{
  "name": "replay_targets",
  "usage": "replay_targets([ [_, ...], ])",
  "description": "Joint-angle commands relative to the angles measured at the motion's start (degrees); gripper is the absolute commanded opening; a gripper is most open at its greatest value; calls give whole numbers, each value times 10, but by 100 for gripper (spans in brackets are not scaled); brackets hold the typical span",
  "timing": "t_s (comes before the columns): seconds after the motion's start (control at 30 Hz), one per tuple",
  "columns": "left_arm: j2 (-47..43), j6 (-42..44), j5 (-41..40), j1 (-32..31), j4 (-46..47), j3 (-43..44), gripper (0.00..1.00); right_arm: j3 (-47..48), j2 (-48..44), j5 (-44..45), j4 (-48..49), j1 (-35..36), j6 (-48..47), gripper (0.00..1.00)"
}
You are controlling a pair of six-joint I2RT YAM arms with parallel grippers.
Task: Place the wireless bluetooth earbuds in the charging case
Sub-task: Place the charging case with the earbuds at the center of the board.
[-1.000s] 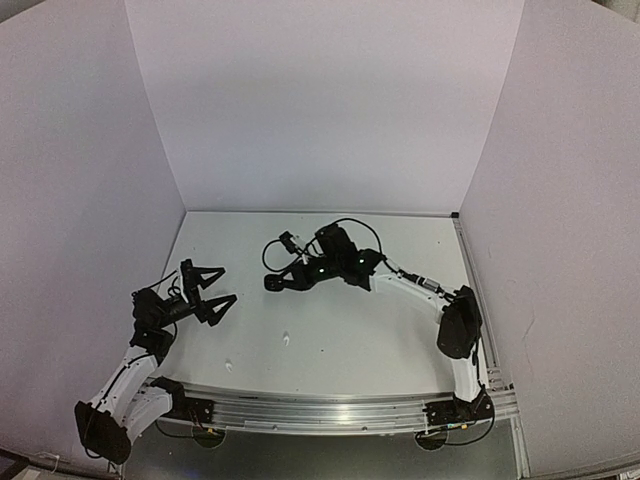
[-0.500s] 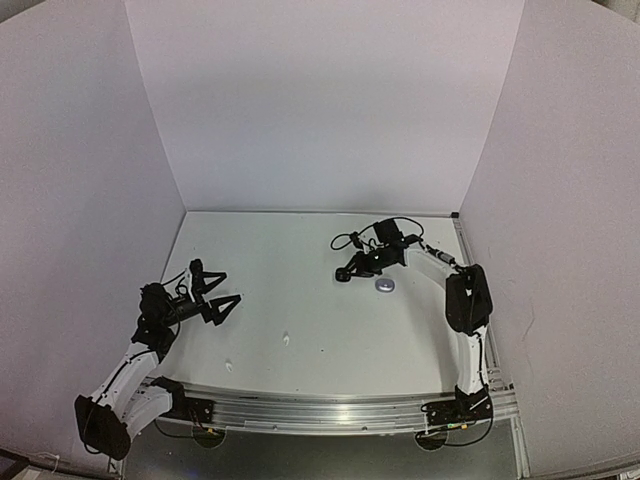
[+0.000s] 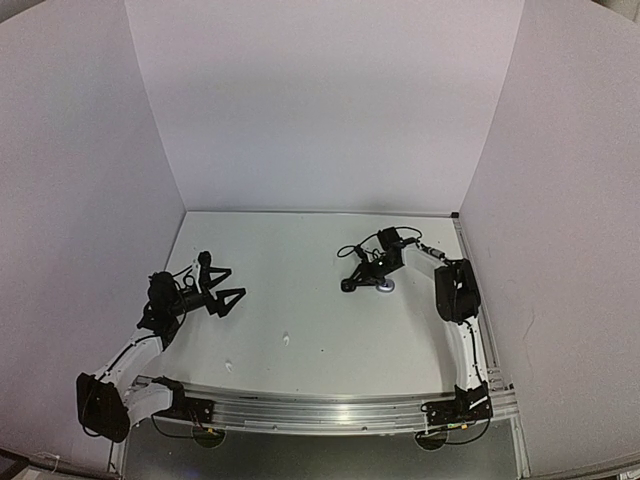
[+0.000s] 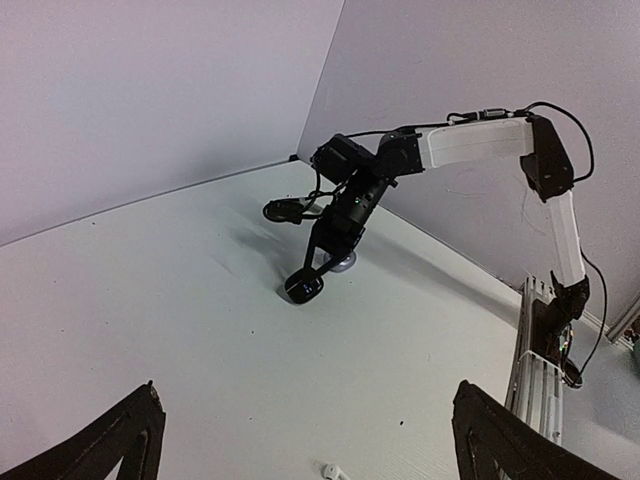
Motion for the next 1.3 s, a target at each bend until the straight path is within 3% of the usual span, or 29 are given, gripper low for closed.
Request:
replay_targets([
  [0.0,14,10,7,-1,32,28,100,20,22,-21,-11,-8,-13,0],
  [0.07,17,10,8,-1,34,28,100,21,22,-16,-13,-10,-13,4],
  [0.13,17,10,8,-2,34,28,100,18,19,-6,-15,-11,-14,21],
  [0.33,15,7,5,-2,33,24,100,26,19,7,-19,-10,-6,40],
  [0.77,22,6,7,-1,35,26,99,50,11,60,-26,-9,6,57],
  [0.97,19,7,-7,-1,11,29,100,60,-4,81,-38,-4,8,69],
  [1.03,22,34,-16,-1,-51,44,99,71,-20,85,-39,5,5,72],
  [1.1,31,119,-38,-1,-177,78,100,87,-39,90,-39,18,3,75],
  [1.27,135,447,-137,25,-584,242,100,118,-93,118,-38,52,-11,81],
])
